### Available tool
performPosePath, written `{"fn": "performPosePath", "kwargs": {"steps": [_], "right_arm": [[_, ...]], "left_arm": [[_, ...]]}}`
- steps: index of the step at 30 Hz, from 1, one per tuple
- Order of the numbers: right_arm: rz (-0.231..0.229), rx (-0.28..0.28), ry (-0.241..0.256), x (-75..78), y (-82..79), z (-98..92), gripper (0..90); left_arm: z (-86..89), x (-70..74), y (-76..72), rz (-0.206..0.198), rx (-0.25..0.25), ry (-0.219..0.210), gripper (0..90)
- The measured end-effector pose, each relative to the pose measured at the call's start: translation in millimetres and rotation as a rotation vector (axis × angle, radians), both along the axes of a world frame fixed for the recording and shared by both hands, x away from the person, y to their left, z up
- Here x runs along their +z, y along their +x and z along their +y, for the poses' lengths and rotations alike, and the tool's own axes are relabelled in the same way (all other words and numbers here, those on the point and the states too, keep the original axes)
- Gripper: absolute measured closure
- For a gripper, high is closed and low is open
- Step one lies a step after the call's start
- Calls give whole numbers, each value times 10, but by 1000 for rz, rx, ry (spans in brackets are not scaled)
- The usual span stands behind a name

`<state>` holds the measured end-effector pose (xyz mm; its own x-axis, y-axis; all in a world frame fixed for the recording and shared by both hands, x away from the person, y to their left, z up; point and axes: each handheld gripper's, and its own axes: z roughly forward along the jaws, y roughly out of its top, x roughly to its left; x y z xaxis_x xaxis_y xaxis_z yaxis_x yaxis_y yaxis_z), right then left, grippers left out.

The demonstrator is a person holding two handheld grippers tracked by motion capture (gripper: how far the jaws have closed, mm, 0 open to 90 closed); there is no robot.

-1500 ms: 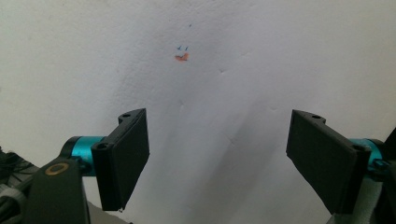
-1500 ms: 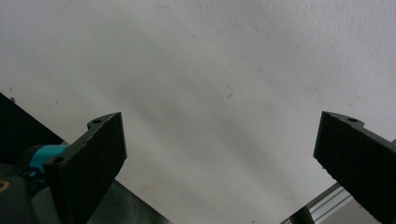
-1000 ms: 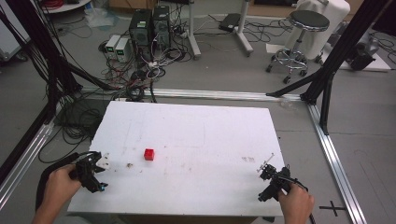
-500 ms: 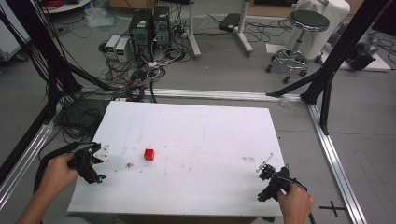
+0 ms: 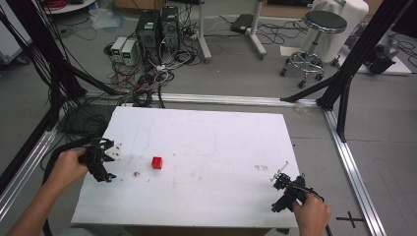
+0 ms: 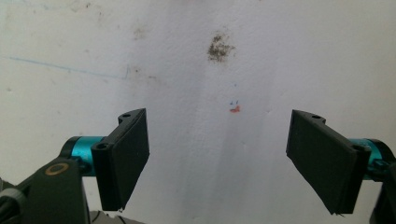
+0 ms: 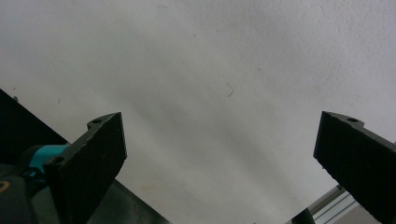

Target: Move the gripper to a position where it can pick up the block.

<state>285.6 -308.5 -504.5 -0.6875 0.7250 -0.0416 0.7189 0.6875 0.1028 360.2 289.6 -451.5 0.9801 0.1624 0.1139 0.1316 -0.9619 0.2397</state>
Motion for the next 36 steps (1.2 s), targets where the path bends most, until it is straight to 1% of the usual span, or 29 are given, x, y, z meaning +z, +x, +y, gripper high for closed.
{"fn": "performPosePath", "kwargs": {"steps": [1, 3, 4, 5, 6, 7, 8, 9, 10, 12, 14, 18, 22, 23, 24, 29, 31, 33, 34, 36], "right_arm": [[0, 0, 0, 0, 0, 0, 16], [-3, 5, -2, -4, 6, 1, 16], [5, 2, -5, -3, 11, 15, 16], [5, 2, -5, -3, 11, 15, 16], [4, 7, -6, -7, 16, 25, 16], [4, 7, -6, -7, 16, 25, 16], [5, 17, -6, -9, 19, 32, 16], [5, 17, -6, -9, 19, 32, 16], [4, 16, -7, -13, 19, 35, 16], [6, 18, -8, -12, 20, 32, 16], [8, 15, -6, -17, 18, 32, 16], [7, 13, -3, -13, 17, 27, 16], [9, 17, -7, -24, 19, 38, 16], [9, 17, -7, -24, 19, 38, 16], [11, 18, -9, -28, 21, 49, 16], [9, 19, -11, -21, 26, 61, 16], [9, 23, -12, -23, 28, 61, 16], [10, 24, -14, -26, 28, 59, 16], [10, 22, -11, -30, 27, 53, 16], [7, 22, -6, -31, 24, 49, 16]], "left_arm": [[0, 0, 0, 0, 0, 0, 216], [-38, 19, 35, 4, -19, 9, 215], [-77, 37, 68, 1, -42, 17, 215], [-77, 37, 68, 1, -42, 17, 215], [-117, 51, 95, 5, -58, 18, 215], [-117, 51, 95, 5, -58, 18, 216], [-148, 58, 126, 10, -79, 23, 216], [-148, 58, 126, 10, -79, 23, 215], [-172, 57, 145, 10, -93, 22, 215], [-201, 56, 171, 16, -101, 25, 215], [-238, 64, 213, 15, -122, 33, 215], [-299, 73, 274, 19, -138, 36, 215], [-378, 92, 350, 32, -171, 46, 215], [-378, 92, 350, 32, -171, 46, 216], [-413, 104, 380, 36, -179, 52, 215], [-486, 131, 438, 33, -199, 55, 215], [-531, 143, 471, 29, -219, 65, 215], [-576, 146, 493, 33, -223, 68, 215], [-607, 148, 509, 31, -232, 71, 215], [-678, 149, 540, 39, -244, 81, 216]]}}
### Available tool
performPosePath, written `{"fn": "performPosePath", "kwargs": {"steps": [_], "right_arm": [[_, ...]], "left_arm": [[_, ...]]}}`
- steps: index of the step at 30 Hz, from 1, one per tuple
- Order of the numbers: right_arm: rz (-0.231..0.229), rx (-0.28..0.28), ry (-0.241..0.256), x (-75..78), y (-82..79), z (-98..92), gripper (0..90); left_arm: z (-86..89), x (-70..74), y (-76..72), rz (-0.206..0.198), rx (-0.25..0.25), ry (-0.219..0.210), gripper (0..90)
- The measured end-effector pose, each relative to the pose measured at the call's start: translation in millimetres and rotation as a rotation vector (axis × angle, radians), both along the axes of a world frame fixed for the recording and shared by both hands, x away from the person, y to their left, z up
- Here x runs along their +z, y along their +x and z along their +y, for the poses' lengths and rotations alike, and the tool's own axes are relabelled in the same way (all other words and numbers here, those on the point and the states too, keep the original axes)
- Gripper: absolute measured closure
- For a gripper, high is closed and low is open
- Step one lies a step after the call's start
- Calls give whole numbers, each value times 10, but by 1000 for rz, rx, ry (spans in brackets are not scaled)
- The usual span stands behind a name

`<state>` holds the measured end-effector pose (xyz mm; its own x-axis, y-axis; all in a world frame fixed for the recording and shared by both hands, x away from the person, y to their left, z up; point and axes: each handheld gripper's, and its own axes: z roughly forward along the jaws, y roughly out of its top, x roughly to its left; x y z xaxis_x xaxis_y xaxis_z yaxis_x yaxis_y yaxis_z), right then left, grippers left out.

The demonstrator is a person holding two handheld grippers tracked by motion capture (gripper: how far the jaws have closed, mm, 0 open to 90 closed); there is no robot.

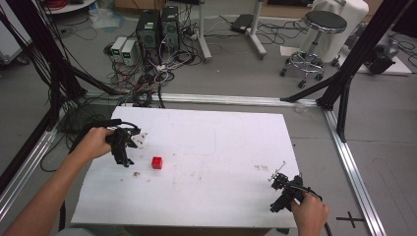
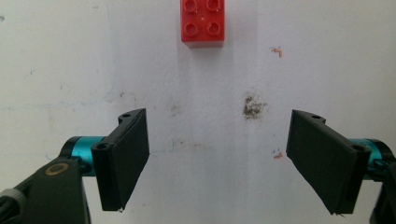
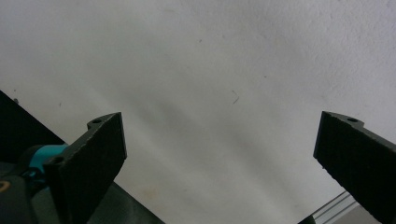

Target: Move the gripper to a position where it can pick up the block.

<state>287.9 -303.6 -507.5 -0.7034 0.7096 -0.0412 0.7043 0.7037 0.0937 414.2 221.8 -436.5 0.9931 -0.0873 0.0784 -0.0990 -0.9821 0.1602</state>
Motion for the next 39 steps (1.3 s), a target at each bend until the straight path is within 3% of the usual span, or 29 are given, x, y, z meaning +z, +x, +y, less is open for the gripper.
{"fn": "performPosePath", "kwargs": {"steps": [19, 32, 39], "right_arm": [[-9, -6, 11, 23, -11, -26, 16], [-1, -3, 10, 3, -10, -15, 16], [-1, 4, 5, -1, -6, -10, 16]], "left_arm": [[-487, -164, 134, 38, -68, 24, 216], [-583, -455, 154, 60, -77, 77, 217], [-639, -544, 164, 71, -81, 99, 217]]}}
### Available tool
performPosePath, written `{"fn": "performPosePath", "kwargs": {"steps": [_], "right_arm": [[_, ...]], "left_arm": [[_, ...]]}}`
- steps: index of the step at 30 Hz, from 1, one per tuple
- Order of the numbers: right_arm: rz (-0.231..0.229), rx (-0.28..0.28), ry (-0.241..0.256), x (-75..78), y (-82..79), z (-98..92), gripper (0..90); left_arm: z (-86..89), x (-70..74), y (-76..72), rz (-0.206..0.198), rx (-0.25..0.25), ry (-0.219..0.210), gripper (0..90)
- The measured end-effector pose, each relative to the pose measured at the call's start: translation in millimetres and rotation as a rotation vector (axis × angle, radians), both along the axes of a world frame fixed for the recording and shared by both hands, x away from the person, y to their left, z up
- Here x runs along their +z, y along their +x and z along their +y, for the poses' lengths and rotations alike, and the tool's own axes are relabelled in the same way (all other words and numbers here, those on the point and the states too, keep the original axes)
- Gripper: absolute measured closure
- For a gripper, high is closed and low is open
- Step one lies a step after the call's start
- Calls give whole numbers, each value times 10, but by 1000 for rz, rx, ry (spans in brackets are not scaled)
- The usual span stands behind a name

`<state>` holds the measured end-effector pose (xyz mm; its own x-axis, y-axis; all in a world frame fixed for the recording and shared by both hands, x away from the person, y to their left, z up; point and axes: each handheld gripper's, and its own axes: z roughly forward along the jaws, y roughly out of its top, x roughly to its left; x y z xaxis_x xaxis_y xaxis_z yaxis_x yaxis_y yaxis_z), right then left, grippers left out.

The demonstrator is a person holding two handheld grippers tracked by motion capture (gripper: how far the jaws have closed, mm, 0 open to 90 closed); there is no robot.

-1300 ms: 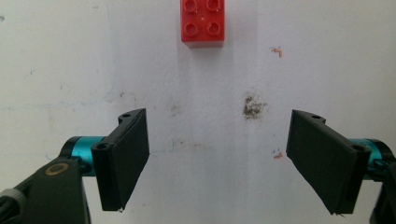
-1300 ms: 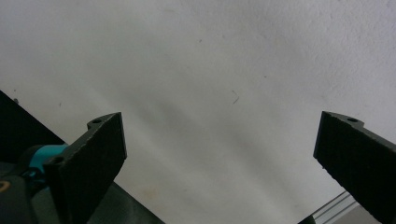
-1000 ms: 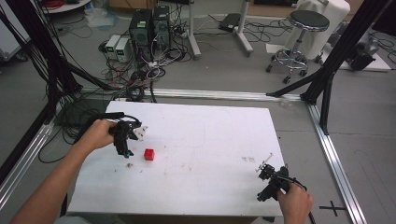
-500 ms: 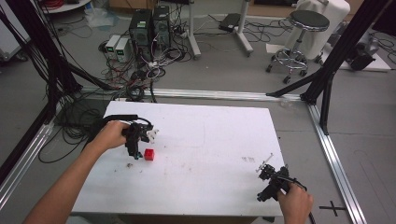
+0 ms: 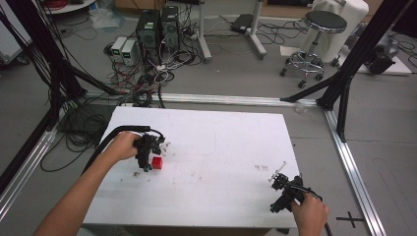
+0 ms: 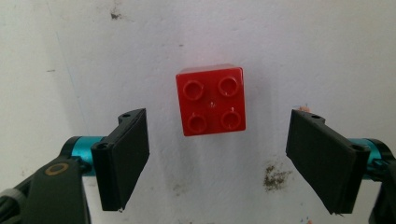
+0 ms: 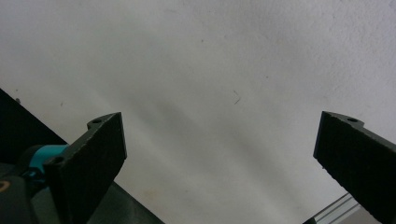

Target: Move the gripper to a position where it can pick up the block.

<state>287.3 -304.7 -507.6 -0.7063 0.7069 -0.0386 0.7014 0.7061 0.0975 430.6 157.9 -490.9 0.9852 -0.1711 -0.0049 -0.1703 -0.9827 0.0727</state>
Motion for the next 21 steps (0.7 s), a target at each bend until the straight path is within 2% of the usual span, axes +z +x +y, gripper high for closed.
{"fn": "performPosePath", "kwargs": {"steps": [21], "right_arm": [[0, -1, 8, -4, -3, -13, 16]], "left_arm": [[-135, -193, 2, 5, -6, 43, 219]]}}
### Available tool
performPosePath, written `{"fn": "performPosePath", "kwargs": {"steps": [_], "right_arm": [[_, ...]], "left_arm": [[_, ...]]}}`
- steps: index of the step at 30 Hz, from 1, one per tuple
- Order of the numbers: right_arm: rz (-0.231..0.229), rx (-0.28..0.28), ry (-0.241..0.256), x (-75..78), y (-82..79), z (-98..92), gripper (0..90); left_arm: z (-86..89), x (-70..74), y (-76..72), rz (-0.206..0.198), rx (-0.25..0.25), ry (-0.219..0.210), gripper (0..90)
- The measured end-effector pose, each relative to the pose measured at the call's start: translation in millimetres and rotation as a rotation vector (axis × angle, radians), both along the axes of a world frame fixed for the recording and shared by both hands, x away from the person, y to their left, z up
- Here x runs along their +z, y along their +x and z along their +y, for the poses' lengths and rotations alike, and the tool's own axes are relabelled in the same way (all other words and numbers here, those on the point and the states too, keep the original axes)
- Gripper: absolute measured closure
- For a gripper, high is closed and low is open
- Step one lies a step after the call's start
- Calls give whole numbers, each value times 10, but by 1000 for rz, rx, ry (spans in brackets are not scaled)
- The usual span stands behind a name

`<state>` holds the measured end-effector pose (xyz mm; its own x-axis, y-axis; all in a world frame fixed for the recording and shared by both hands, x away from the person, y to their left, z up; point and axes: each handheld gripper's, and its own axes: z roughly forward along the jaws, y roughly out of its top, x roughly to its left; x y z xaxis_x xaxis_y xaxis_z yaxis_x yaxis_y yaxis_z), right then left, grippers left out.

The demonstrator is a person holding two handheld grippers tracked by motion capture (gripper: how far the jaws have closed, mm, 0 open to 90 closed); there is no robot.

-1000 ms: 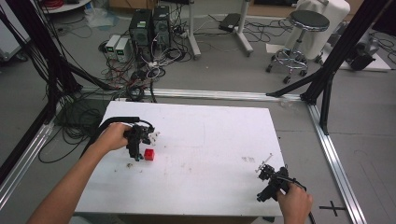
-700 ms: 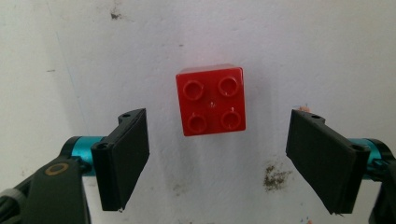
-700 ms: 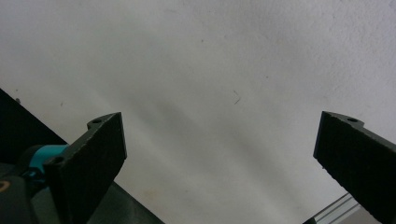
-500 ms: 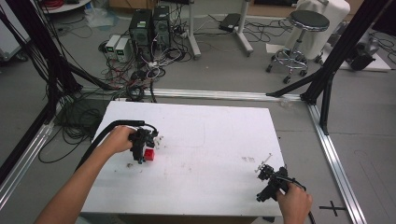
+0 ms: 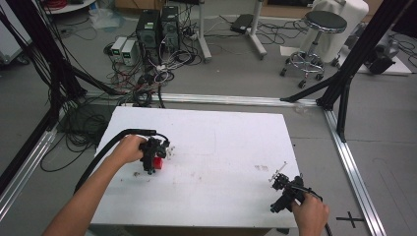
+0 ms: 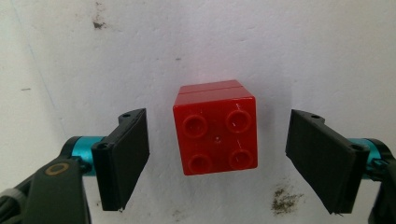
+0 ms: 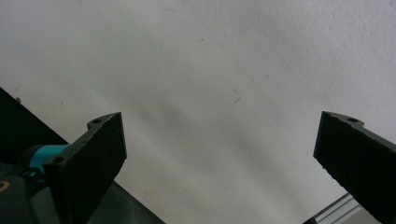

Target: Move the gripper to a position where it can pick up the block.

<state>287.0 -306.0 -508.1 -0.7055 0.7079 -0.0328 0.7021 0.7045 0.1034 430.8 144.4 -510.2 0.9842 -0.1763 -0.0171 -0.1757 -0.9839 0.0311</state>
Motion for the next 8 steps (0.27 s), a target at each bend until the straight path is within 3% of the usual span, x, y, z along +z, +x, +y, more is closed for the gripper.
{"fn": "performPosePath", "kwargs": {"steps": [8], "right_arm": [[0, -3, -1, 10, -2, 13, 16]], "left_arm": [[27, 44, -1, -8, 9, -15, 218]]}}
